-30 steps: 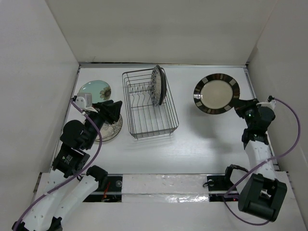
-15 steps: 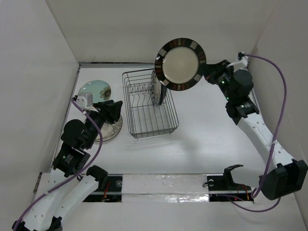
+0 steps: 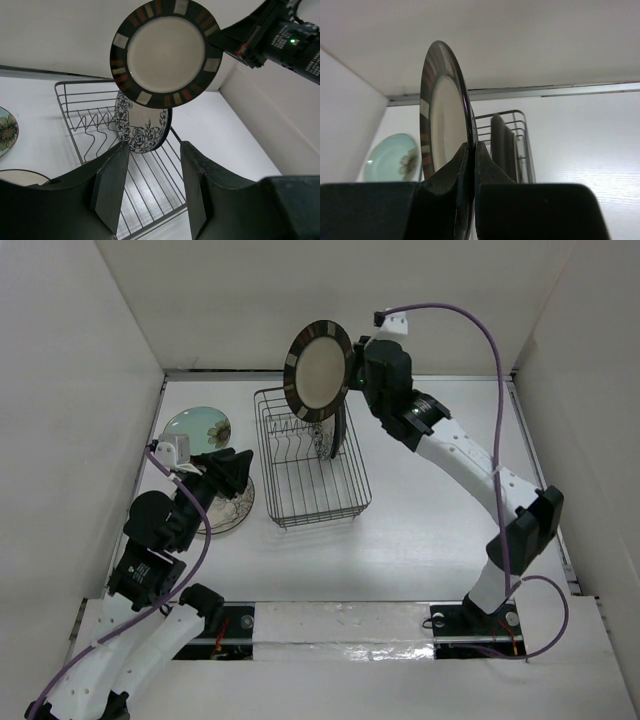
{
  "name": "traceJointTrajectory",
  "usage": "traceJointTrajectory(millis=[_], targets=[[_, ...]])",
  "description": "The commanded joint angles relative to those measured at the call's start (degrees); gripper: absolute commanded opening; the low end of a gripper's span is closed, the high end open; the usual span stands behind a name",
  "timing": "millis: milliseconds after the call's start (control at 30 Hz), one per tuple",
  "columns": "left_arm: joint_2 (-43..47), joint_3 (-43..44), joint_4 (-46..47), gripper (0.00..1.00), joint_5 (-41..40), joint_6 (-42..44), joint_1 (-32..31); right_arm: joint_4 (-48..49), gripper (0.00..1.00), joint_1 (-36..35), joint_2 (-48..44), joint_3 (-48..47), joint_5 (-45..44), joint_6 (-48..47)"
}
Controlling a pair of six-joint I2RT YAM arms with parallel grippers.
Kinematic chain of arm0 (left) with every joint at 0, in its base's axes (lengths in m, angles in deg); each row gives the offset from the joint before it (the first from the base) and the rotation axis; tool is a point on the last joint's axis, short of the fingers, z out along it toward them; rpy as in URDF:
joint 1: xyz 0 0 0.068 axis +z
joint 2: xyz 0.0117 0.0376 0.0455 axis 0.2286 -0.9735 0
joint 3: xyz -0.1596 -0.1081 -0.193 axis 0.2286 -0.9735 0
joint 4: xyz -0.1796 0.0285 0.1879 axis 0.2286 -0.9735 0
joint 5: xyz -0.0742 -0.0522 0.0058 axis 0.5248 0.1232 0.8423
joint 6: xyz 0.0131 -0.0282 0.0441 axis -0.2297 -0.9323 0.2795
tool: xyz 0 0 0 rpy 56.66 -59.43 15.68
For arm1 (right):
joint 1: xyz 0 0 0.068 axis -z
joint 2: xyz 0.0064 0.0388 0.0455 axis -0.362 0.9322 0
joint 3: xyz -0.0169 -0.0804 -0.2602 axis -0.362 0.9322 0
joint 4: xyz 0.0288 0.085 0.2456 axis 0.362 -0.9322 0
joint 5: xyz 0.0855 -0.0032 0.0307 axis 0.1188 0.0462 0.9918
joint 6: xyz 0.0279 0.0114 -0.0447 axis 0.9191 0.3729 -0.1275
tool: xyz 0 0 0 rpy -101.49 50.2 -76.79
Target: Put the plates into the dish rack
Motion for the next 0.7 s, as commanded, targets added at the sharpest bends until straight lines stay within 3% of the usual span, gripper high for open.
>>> traceJointTrajectory(millis=[0, 300, 667], targets=[[0.7, 0.5, 2.1, 0.42, 0.0, 0.1, -0.4, 6.1, 0.00, -2.8, 1.5, -9.5, -14.5, -6.7], [1.1, 0.5, 2.2, 0.42, 0.3, 0.1, -0.4, 8.3, 0.00, -9.4, 12.6, -20.4, -28.1, -25.4], [1.0, 0.3, 2.3, 0.42, 0.5, -0.1, -0.4, 20.2, 0.00, -13.5, 19.8, -19.4, -36.9, -44.3]])
